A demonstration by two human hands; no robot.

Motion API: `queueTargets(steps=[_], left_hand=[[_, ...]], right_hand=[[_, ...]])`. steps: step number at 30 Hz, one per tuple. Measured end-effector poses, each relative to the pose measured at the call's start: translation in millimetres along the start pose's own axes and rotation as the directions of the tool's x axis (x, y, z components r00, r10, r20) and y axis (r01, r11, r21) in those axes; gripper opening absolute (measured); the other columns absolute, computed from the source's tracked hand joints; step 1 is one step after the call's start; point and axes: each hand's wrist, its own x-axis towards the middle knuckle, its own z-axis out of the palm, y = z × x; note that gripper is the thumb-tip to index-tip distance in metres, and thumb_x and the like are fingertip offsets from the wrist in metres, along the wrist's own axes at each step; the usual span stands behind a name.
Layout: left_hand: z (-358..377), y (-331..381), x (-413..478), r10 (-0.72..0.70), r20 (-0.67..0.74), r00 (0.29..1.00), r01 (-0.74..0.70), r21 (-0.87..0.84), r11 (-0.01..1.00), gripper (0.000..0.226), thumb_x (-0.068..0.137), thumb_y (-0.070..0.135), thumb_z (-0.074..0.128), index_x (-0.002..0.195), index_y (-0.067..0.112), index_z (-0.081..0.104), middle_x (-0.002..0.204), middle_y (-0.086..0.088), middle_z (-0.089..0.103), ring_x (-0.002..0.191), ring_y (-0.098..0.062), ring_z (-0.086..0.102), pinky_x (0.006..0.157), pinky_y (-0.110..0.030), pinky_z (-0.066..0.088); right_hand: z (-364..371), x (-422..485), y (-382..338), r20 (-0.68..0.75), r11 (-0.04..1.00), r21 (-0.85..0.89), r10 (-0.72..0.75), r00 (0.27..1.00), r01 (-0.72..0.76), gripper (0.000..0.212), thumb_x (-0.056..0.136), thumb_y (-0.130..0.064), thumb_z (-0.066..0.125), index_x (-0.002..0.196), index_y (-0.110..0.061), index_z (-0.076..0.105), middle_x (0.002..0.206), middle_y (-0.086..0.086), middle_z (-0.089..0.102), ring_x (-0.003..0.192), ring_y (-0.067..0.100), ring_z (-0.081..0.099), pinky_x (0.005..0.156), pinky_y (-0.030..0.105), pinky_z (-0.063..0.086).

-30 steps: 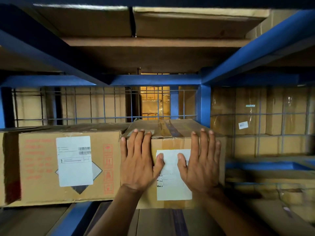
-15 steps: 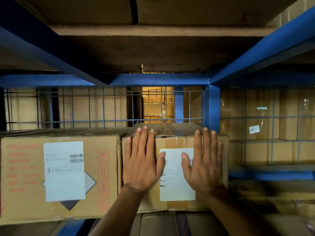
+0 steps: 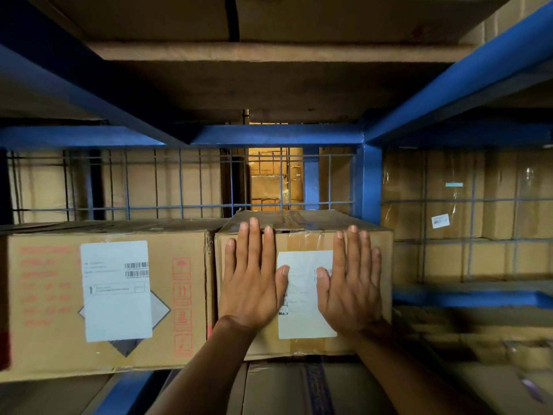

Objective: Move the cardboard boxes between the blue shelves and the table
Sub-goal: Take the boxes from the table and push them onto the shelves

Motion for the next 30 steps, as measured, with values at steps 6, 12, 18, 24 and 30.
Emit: queueTargets(steps=[6, 12, 18, 24, 30], left_hand=[[-34.6, 29.0, -8.1, -0.204, 0.274, 0.94, 0.219, -0.024, 0.975, 0.068, 0.103, 0.04, 0.019, 0.151, 0.008, -0.016, 0.157, -0.017, -0.025, 0.144, -0.033, -0.023, 0.119, -0.052, 0.001], [-93.1, 34.3, -24.1, -0.113, 0.581, 0.806, 0.184, -0.064, 0.981, 0.079, 0.1, 0.027, 0.037, 0.149, 0.009, -0.023, 0.153, -0.016, -0.034, 0.143, -0.037, -0.023, 0.119, -0.052, 0.006], [-149.2, 46.5, -33.6, -0.132, 0.558, 0.82, 0.195, -0.055, 0.979, 0.063, 0.103, 0.029, 0.023, 0.153, 0.009, -0.01, 0.159, -0.015, -0.019, 0.146, -0.034, -0.014, 0.12, -0.05, 0.002], [-195.4, 47.3, -26.5, -0.08, 0.394, 0.916, 0.109, -0.05, 0.993, 0.045, 0.102, 0.032, 0.026, 0.136, 0.008, 0.044, 0.136, -0.013, 0.051, 0.128, -0.03, 0.044, 0.11, -0.043, 0.031], [-222.8, 41.7, -21.8, 0.021, 0.24, 0.971, 0.009, -0.124, 0.992, 0.037, 0.102, 0.03, 0.032, 0.118, 0.007, 0.056, 0.116, -0.013, 0.061, 0.106, -0.032, 0.055, 0.089, -0.037, 0.042]], right_hand=[[-31.6, -1.9, 0.7, 0.321, 0.998, -0.049, 0.048, 0.946, -0.034, 0.072, 0.099, -0.047, 0.026, 0.156, -0.009, 0.005, 0.164, 0.015, 0.005, 0.152, 0.032, 0.003, 0.121, 0.051, 0.014], [-97.9, 17.9, -1.2, 0.712, 0.998, 0.0, 0.047, 0.7, -0.068, 0.086, 0.099, -0.044, 0.043, 0.156, -0.018, -0.016, 0.155, 0.007, -0.034, 0.15, 0.029, -0.018, 0.123, 0.048, 0.002], [-155.9, 16.2, -2.1, 0.684, 0.993, -0.009, 0.094, 0.724, -0.121, 0.062, 0.101, -0.044, 0.04, 0.151, -0.009, 0.029, 0.154, 0.015, 0.035, 0.141, 0.031, 0.032, 0.115, 0.043, 0.029], [-203.5, 28.7, -6.0, 0.601, 0.994, -0.052, 0.109, 0.792, -0.098, 0.036, 0.101, -0.039, 0.04, 0.119, -0.014, 0.06, 0.119, 0.007, 0.061, 0.106, 0.027, 0.059, 0.084, 0.037, 0.048], [-249.7, 33.0, -24.1, 0.542, 0.992, -0.094, 0.121, 0.831, -0.083, 0.04, 0.103, -0.037, 0.035, 0.118, -0.011, 0.061, 0.119, 0.011, 0.061, 0.106, 0.03, 0.059, 0.088, 0.039, 0.05]])
